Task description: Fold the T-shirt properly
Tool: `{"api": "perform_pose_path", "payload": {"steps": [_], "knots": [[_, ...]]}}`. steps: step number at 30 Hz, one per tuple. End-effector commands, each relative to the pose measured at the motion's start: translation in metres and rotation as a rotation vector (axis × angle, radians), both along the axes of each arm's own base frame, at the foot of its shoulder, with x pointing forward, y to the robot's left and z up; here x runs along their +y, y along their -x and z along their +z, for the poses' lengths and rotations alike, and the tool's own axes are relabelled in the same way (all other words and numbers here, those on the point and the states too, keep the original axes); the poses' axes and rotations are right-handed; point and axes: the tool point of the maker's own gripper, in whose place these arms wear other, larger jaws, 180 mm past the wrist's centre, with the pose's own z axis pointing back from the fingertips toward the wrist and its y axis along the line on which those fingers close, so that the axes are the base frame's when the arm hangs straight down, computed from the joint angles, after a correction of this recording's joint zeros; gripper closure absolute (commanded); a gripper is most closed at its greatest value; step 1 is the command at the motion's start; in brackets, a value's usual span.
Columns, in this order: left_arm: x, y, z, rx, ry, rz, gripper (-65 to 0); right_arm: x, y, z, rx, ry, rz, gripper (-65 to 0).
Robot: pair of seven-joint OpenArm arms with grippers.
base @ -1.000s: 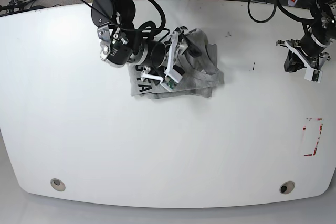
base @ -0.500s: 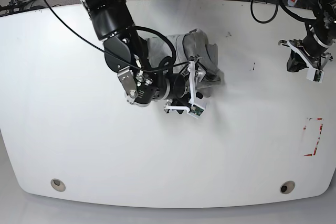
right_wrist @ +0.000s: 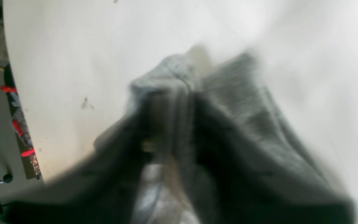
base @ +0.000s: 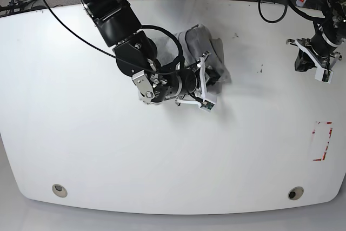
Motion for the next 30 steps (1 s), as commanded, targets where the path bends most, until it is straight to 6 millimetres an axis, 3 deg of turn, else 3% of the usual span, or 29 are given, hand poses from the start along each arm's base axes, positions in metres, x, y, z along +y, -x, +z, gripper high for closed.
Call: {"api": "perform_pose_path", "payload": {"steps": [1, 7, 13, 23, 30], "knots": [[0.001, -0.007, 0.013, -0.05, -0.005, -0.011, -2.2, 0.01, -0.011, 0.023, -0.043, -0.063, -0.002, 0.0], [-0.001, -0.007, 0.012, -0.047, -0.001, -0.014, -2.2, 0.018, -0.015, 0.064, -0.162, -0.121, 0.027, 0.0], [-0.005, 0.001, 0.004, -0.025, 0.015, -0.009, -2.2, 0.009, -0.024, 0.088, -0.216, -0.141, -0.008, 0.0], [-0.007, 0.007, -0.001, -0.006, 0.017, -0.011, -2.2, 0.019, -0.04, 0.107, -0.258, -0.173, -0.012, 0.0], [-0.021, 0.007, -0.005, 0.005, 0.028, -0.052, -2.2, 0.03, -0.058, 0.097, -0.209, -0.235, -0.059, 0.0]]}}
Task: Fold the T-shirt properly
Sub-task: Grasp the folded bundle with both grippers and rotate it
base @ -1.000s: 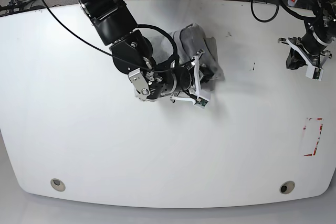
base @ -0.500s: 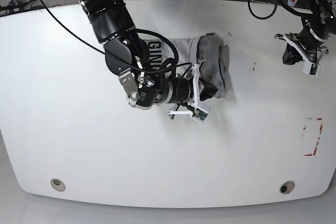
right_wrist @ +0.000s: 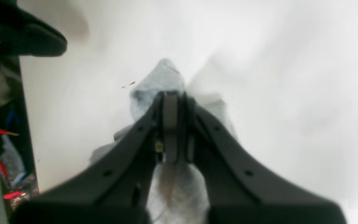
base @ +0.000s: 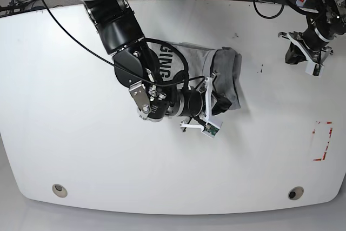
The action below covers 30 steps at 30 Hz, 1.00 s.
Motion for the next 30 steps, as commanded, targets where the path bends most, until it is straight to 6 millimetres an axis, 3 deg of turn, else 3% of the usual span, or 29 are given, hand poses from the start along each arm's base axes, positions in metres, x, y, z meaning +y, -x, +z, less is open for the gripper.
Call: {"api": "perform_pose_path", "payload": {"steps": [1, 2, 5, 8, 12, 14, 18, 26, 30], "knots": [[-0.003, -0.007, 0.011, -0.044, -0.006, -0.027, -2.2, 0.013, -0.018, 0.013, -0.003, -0.085, -0.014, 0.0], [-0.006, -0.007, 0.011, -0.042, -0.003, -0.034, -2.2, 0.013, -0.022, 0.012, 0.007, -0.097, -0.023, -0.8], [-0.014, -0.004, 0.006, -0.024, 0.005, -0.056, -2.2, 0.017, -0.027, 0.005, 0.029, -0.115, -0.039, -12.7], [-0.025, 0.001, -0.001, -0.003, 0.019, -0.086, -2.4, 0.016, -0.033, 0.008, 0.021, -0.138, -0.055, -31.4], [-0.036, 0.001, -0.005, 0.008, 0.03, -0.119, -2.4, 0.002, -0.041, 0.012, 0.018, -0.159, -0.094, -48.8], [-0.046, 0.001, -0.004, 0.005, 0.035, -0.148, -2.4, -0.005, -0.039, 0.016, 0.017, -0.192, -0.116, -50.3], [-0.075, -0.003, 0.009, -0.035, 0.041, -0.233, -2.4, -0.045, -0.032, 0.014, -0.005, -0.149, -0.164, -50.3], [-0.142, -0.002, 0.022, -0.075, 0.093, -0.426, -2.4, -0.104, 0.008, 0.002, -0.023, -0.069, -0.238, -49.9], [-0.168, -0.003, 0.023, -0.082, 0.118, -0.504, -2.4, -0.128, 0.011, -0.007, -0.018, -0.035, -0.286, -41.2]]}}
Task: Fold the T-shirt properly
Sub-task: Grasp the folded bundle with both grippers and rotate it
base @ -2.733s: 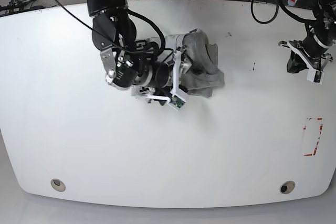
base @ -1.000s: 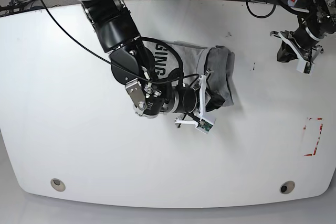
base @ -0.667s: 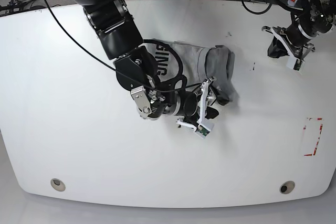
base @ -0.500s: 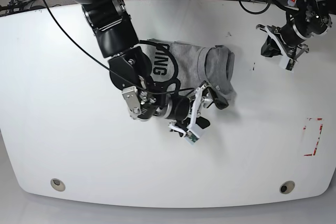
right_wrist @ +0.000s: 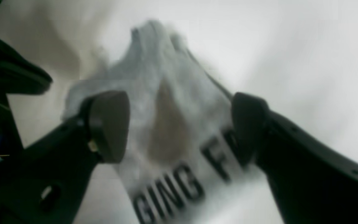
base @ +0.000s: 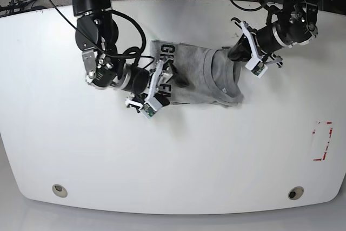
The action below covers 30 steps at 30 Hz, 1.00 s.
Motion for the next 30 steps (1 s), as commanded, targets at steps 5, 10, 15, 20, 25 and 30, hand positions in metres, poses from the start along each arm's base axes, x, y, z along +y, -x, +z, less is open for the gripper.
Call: {"api": "perform_pose_path", "payload": {"steps": [5, 10, 15, 20, 25, 30], "knots": [[-0.056, -0.01, 0.017, -0.064, 0.081, -0.121, -2.4, -0.038, -0.012, -0.01, 0.001, 0.048, -0.058, -24.4], [-0.082, -0.018, 0.003, -0.075, 0.002, -0.182, -2.4, -0.047, -0.033, -0.022, 0.029, 0.025, -0.098, -18.5], [-0.08, -0.026, -0.027, -0.034, -0.113, -0.193, -2.4, -0.067, -0.055, -0.043, 0.086, 0.026, -0.158, -18.5], [-0.055, -0.028, -0.045, 0.009, -0.179, -0.183, -2.4, -0.085, -0.066, -0.054, 0.102, 0.02, -0.21, -18.4], [-0.031, -0.031, -0.05, 0.02, -0.222, -0.159, -2.4, -0.094, -0.066, -0.06, 0.08, 0.082, -0.209, -18.1], [-0.006, -0.052, -0.04, -0.014, -0.253, -0.095, -2.4, -0.079, -0.055, -0.031, 0.007, 0.083, -0.141, -18.1]]}}
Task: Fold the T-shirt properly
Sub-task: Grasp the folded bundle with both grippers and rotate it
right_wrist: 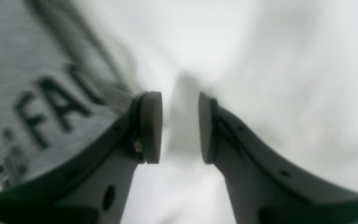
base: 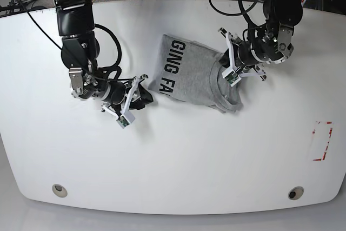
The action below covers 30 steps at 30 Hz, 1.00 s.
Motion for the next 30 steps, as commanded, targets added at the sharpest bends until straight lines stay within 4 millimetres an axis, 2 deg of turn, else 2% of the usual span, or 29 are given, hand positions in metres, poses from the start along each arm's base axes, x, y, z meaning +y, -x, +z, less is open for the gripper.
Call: {"api": "perform_pose_path", "payload": {"steps": [1, 3, 8, 10, 12, 15, 17, 21, 24, 27, 30], "knots": [[0.017, -0.024, 0.02, -0.075, -0.007, 0.033, -2.4, 0.015, -0.009, 0.045, -0.123, -0.026, 0.049, -18.1], [0.021, -0.029, 0.025, -0.091, -0.007, 0.048, -2.4, 0.02, -0.003, 0.05, -0.131, -0.017, 0.069, -18.1], [0.026, -0.038, 0.058, -0.195, -0.004, 0.064, -2.4, 0.044, 0.005, 0.063, -0.149, -0.035, 0.108, -18.1], [0.024, -0.033, 0.06, -0.201, -0.003, 0.059, -2.4, 0.053, 0.008, 0.064, -0.14, -0.036, 0.123, -18.1], [0.023, -0.026, 0.059, -0.194, -0.002, 0.054, -2.4, 0.064, 0.016, 0.061, -0.123, -0.058, 0.13, -18.1], [0.017, -0.015, 0.053, -0.171, 0.006, 0.044, -2.4, 0.064, 0.018, 0.053, -0.115, -0.028, 0.129, -18.1], [0.005, -0.006, 0.047, -0.148, 0.022, 0.017, -2.4, 0.068, 0.019, 0.047, -0.118, 0.007, 0.132, -18.1], [-0.018, 0.003, 0.041, -0.12, 0.061, -0.017, -2.4, 0.057, 0.016, 0.03, -0.117, 0.136, 0.127, -18.1], [-0.033, 0.006, 0.04, -0.112, 0.086, -0.033, -2.4, 0.049, 0.011, 0.024, -0.142, 0.175, 0.114, -18.1], [-0.031, 0.009, 0.022, -0.053, 0.082, -0.019, -2.4, 0.043, 0.01, 0.014, -0.134, 0.206, 0.109, -18.1], [-0.019, 0.0, -0.001, 0.009, 0.059, 0.01, -2.4, 0.039, 0.013, 0.006, -0.117, 0.229, 0.109, -18.1]]}}
